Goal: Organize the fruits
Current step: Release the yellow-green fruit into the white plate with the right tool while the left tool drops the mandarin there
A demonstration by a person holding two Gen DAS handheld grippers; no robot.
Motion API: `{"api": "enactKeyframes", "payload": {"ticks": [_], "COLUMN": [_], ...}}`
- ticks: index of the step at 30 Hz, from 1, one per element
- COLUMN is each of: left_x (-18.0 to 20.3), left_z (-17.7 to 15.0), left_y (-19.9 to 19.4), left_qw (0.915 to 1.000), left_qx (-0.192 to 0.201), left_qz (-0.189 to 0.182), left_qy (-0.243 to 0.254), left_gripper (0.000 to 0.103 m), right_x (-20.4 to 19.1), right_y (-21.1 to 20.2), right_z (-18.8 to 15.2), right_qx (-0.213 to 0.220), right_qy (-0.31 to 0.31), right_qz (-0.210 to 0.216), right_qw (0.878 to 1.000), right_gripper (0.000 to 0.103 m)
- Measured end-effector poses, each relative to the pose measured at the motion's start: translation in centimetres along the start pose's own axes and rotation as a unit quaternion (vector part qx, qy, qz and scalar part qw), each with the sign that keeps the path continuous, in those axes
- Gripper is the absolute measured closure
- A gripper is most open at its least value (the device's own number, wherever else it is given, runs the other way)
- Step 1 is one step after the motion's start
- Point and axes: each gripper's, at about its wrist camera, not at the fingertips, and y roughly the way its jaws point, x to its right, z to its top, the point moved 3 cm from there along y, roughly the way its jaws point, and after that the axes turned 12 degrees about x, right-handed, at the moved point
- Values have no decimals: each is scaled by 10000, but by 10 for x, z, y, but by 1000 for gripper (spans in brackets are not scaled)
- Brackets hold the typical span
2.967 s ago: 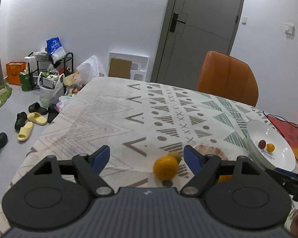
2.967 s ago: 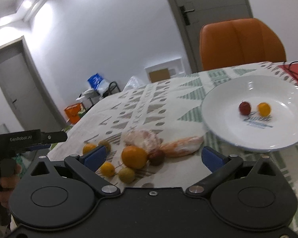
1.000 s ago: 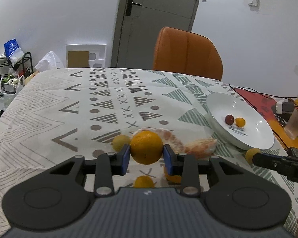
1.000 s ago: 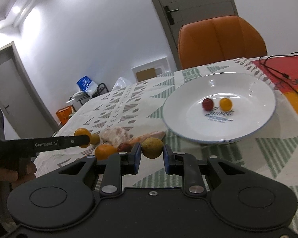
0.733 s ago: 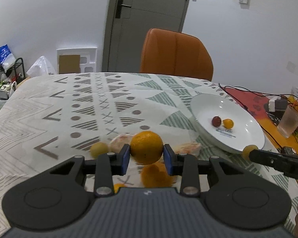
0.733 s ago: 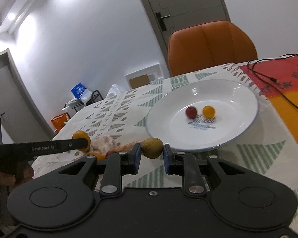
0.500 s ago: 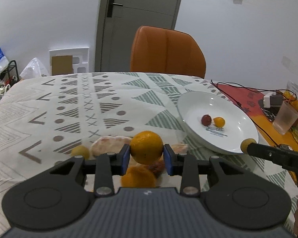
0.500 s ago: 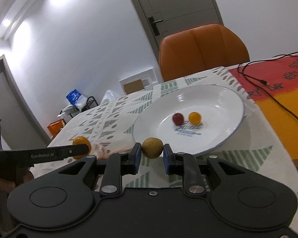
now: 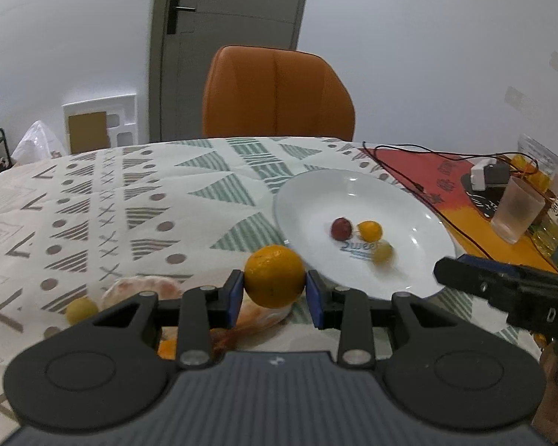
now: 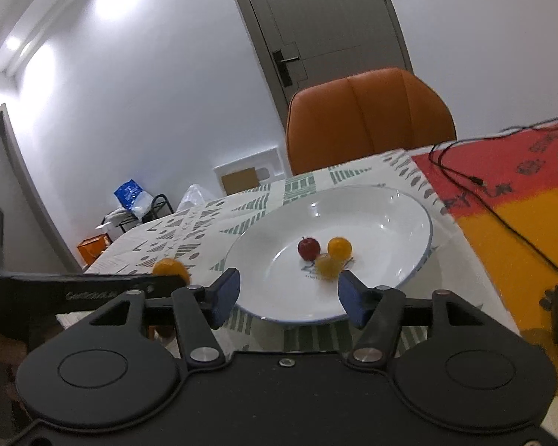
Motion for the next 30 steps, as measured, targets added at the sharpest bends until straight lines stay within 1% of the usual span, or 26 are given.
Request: {"api": "enactKeyframes", "payload": {"ticks": [6, 14, 18, 21, 24, 25, 27, 29, 30], "left_x": [16, 33, 41, 49, 54, 55, 54, 51, 47], "left_z": [6, 12, 19, 26, 28, 28, 27, 27, 26], "left_y": [7, 15, 17, 18, 21, 21, 20, 19, 18], "left_qw": [9998, 9993, 9990, 9985, 9983, 9983, 9982, 9985, 9988], "left_qx": [40, 78, 158, 292, 295, 311, 356, 321, 295], "left_qz": [-117, -253, -305, -387, -419, -398, -334, -291, -268], "left_qy": [123, 246, 273, 260, 279, 292, 342, 329, 284], "left_gripper": [69, 69, 68, 68, 68, 66, 65, 63, 60], "right_x": [14, 22, 25, 26, 26, 25, 25, 26, 25], "right_y": [-7, -16, -19, -20, -22, -22, -22, -21, -20], "right_z": [-3, -2, -2, -2, -2, -2, -1, -1, -1], "right_qx": [-40, 46, 67, 66, 75, 76, 74, 64, 58], "right_qy": [183, 265, 315, 344, 326, 318, 313, 323, 330], "right_qz": [-105, -177, -212, -232, -245, -246, -258, -263, -260], "right_qw": [9998, 9995, 9993, 9991, 9991, 9992, 9992, 9991, 9991], "right_gripper": [44, 44, 44, 44, 44, 44, 44, 44, 44]}}
